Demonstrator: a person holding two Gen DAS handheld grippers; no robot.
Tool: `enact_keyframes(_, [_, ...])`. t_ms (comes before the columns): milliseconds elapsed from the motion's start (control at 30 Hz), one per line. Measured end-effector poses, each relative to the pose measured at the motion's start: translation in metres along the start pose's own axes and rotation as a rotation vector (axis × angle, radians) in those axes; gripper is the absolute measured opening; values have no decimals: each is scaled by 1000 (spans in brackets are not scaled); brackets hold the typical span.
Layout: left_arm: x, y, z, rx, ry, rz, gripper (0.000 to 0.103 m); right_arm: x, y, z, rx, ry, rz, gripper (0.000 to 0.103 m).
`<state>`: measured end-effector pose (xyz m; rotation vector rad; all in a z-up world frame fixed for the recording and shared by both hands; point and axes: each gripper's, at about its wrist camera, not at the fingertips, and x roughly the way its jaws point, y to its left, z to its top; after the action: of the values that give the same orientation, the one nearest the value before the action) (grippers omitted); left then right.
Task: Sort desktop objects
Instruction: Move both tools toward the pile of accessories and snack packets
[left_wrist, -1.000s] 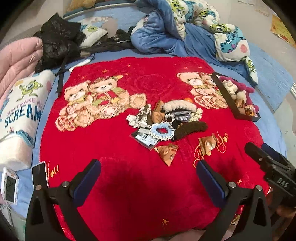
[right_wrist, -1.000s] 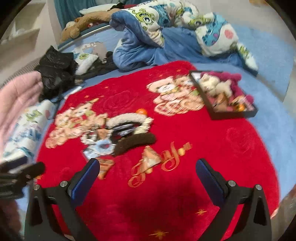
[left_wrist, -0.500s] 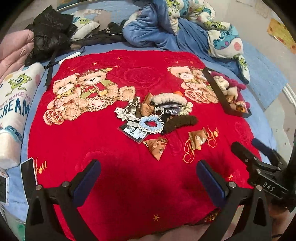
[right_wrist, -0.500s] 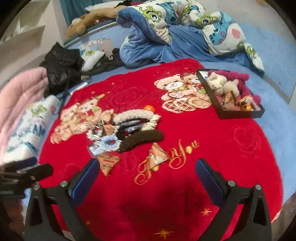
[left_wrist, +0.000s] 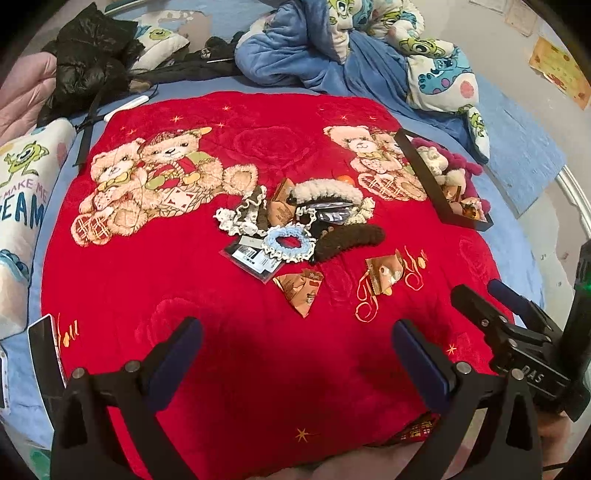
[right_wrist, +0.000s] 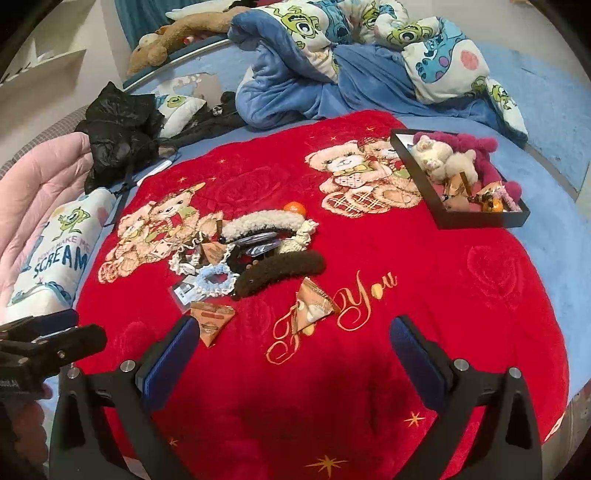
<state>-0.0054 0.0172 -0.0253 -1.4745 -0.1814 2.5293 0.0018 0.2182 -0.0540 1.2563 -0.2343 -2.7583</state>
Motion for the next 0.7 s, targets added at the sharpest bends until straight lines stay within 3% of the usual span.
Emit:
enact_keyframes(400, [6,-7,1,33,22,-8,103,0,5,1,-9,-10,65,103])
enact_keyframes(700, [19,-5,4,32,13,10,103,9,4,-4,-1,32,103,82])
